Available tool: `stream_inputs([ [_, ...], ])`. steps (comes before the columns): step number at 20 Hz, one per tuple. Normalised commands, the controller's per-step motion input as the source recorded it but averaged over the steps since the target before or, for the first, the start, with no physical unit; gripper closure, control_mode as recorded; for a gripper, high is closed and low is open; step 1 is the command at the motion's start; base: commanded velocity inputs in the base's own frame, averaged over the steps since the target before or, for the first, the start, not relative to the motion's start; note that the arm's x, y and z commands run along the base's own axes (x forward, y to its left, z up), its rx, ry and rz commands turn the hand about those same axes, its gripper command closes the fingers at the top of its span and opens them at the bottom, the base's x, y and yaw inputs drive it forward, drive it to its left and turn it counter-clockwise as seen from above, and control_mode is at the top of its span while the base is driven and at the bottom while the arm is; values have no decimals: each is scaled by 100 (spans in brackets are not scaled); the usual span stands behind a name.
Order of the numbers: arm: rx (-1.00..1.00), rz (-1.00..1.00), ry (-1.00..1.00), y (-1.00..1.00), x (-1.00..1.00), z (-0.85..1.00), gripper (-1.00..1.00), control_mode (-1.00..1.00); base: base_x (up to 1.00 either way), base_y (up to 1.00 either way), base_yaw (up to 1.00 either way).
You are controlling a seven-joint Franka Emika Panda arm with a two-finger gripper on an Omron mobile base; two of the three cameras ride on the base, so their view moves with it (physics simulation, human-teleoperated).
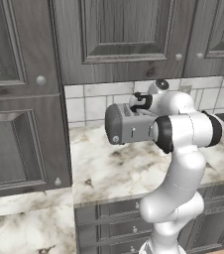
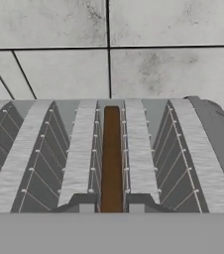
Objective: Start the toaster. Once the lever pops up, take the bread to the plate on the dining counter.
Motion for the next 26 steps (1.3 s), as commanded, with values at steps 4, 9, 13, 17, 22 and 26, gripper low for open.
stream_inputs([
  [4,0,0,-17,0,0,0,100,-100,0,0,0],
  [9,0,0,-18,0,-1,4,100,-100,0,0,0],
  [13,0,0,-5,0,-2,40,100,-100,0,0,0],
  [17,0,0,0,-2,-14,52,100,-100,0,0,0],
  [22,0,-1,0,-4,-29,64,100,-100,0,0,0],
  [26,0,-4,0,0,-45,51,100,-100,0,0,0],
])
